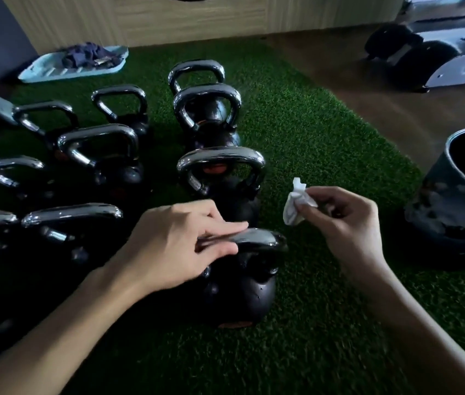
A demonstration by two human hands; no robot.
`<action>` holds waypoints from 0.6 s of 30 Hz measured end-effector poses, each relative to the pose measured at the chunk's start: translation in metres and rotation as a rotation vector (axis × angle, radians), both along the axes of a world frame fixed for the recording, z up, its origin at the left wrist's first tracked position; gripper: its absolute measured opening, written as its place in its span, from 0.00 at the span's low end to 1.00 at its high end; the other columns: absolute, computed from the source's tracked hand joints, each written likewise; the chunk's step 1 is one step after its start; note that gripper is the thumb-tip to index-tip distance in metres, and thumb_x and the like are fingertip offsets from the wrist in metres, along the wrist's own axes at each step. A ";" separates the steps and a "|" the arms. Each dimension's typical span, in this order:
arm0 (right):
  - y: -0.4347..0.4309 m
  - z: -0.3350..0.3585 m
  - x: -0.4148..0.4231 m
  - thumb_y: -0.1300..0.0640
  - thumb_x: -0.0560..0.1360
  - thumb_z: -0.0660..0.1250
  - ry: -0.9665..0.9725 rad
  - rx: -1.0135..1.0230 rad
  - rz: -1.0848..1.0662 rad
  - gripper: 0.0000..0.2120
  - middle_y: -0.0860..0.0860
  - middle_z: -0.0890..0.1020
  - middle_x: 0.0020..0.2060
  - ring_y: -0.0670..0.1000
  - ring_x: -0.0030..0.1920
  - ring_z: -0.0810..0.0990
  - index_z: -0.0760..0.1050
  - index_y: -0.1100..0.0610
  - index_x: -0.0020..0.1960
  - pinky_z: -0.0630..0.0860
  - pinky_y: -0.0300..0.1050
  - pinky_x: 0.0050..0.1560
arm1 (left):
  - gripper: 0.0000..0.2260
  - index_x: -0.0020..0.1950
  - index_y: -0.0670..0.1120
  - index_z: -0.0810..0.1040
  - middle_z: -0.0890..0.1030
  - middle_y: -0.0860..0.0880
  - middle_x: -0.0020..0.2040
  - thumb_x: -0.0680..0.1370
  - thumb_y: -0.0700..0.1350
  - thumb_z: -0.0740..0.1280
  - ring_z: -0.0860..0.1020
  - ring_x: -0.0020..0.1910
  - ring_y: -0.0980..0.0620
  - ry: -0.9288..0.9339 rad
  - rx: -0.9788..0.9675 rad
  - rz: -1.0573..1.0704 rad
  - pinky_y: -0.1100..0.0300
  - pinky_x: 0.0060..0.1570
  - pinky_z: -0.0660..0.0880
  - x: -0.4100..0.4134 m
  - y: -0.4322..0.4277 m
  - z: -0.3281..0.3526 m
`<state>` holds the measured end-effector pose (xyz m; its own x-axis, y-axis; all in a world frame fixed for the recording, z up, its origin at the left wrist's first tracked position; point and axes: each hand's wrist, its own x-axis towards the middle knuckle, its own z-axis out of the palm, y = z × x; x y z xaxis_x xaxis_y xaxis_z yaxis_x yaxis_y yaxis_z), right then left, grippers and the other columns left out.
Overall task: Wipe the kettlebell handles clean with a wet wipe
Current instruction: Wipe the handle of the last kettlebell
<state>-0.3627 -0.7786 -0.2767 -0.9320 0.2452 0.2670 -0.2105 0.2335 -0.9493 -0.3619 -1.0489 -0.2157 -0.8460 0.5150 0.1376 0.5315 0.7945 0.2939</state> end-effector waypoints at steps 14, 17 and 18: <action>0.017 0.016 -0.033 0.58 0.70 0.80 -0.132 -0.035 0.421 0.08 0.52 0.88 0.40 0.61 0.45 0.87 0.87 0.53 0.48 0.81 0.65 0.55 | 0.24 0.53 0.64 0.80 0.79 0.61 0.54 0.61 0.66 0.79 0.78 0.56 0.59 -0.018 0.929 1.188 0.58 0.47 0.74 0.096 0.079 -0.046; 0.011 0.022 -0.038 0.60 0.69 0.80 -0.192 0.035 0.551 0.08 0.51 0.88 0.41 0.52 0.43 0.87 0.87 0.53 0.47 0.81 0.53 0.51 | 0.35 0.66 0.67 0.73 0.73 0.61 0.61 0.61 0.68 0.78 0.73 0.56 0.62 -0.002 0.911 1.212 0.59 0.47 0.71 0.091 0.093 -0.041; 0.008 0.022 -0.040 0.60 0.68 0.80 -0.227 0.055 0.586 0.08 0.51 0.88 0.40 0.51 0.43 0.87 0.87 0.52 0.46 0.81 0.51 0.50 | 0.35 0.68 0.67 0.72 0.73 0.59 0.62 0.63 0.68 0.77 0.73 0.53 0.63 -0.008 0.927 1.230 0.60 0.45 0.70 0.088 0.095 -0.038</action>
<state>-0.4026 -0.7709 -0.2550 -0.9422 -0.3322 0.0447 -0.1133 0.1901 -0.9752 -0.2743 -0.9537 -0.2540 -0.6723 -0.7403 -0.0012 -0.2979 0.2691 0.9159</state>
